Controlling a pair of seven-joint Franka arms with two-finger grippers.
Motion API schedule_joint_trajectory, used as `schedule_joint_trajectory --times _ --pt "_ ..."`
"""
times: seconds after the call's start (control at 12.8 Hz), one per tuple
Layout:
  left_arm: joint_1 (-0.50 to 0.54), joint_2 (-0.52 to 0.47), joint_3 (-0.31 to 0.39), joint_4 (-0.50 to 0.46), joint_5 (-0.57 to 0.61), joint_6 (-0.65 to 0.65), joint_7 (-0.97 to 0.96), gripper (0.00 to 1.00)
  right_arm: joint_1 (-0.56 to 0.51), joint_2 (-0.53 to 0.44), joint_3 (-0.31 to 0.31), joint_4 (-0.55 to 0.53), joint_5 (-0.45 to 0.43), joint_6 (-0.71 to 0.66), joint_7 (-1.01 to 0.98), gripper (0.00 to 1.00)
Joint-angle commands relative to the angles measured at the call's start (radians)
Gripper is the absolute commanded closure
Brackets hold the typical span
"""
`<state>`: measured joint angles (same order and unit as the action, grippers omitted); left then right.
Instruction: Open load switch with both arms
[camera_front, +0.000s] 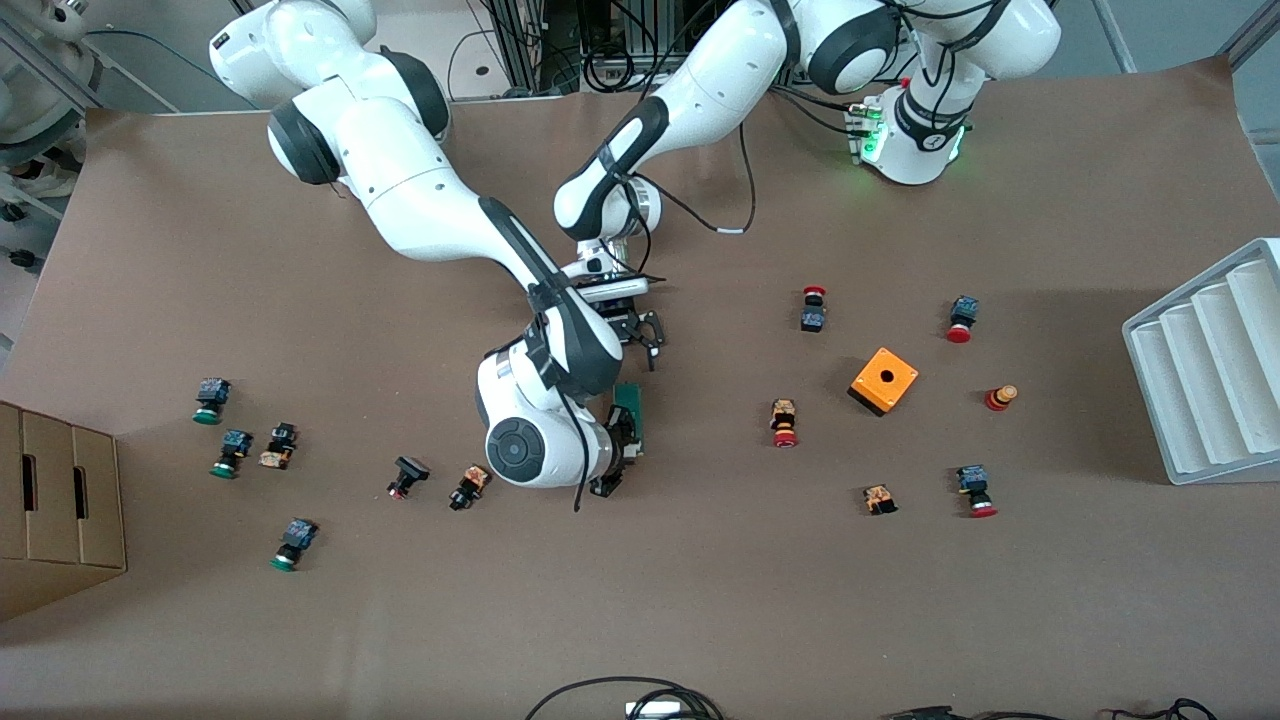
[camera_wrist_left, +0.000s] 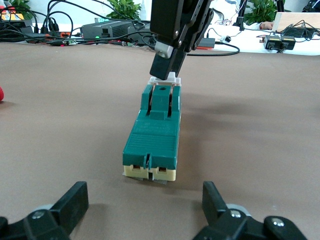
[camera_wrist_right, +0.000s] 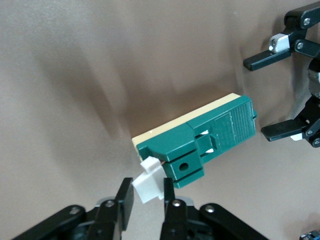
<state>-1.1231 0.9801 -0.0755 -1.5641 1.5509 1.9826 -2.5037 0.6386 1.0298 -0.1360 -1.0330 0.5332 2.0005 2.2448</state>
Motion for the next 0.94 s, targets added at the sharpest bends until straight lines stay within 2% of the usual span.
schedule_joint_trajectory --times 0.0,0.86 --pt "0.003 0.097 -0.020 0.021 -0.017 0.078 -0.035 0.00 0.009 -0.046 0.001 -0.070 0.030 -0.002 -0.004 0.72" --pt "0.003 0.097 -0.020 0.021 -0.017 0.078 -0.035 0.00 0.026 -0.099 0.007 -0.134 0.027 -0.003 -0.020 0.74"
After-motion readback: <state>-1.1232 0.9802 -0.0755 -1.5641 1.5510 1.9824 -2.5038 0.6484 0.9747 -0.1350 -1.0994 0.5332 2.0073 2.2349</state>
